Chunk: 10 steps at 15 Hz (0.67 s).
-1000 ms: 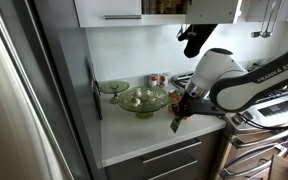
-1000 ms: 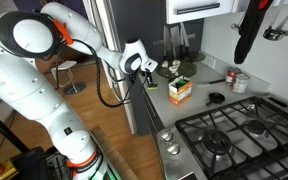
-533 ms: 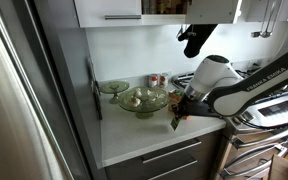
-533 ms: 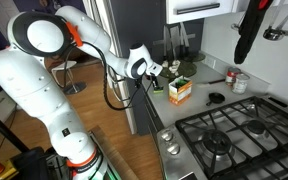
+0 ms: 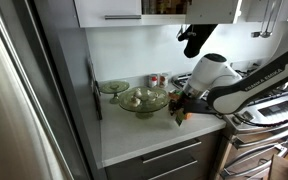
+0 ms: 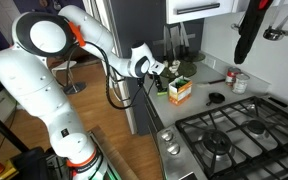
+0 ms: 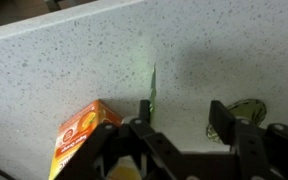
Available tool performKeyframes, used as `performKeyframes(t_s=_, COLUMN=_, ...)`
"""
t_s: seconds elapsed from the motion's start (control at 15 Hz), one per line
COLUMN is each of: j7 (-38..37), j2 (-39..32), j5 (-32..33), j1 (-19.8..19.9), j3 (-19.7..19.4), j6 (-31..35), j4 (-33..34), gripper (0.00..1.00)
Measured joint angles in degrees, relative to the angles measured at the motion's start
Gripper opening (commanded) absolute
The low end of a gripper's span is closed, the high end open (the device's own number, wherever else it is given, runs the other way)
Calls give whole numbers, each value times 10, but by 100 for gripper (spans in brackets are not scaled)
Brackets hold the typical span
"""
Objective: Remove two sachets from the sachets box and put them on the table one at a time
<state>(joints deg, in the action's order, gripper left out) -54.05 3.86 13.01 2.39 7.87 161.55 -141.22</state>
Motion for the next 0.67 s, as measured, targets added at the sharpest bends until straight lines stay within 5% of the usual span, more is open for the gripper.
performKeyframes(t_s=0.67, j7=1, j2=-53, j5=0, j1=-19, j3=-1, j6=-43, j4=4, gripper=100)
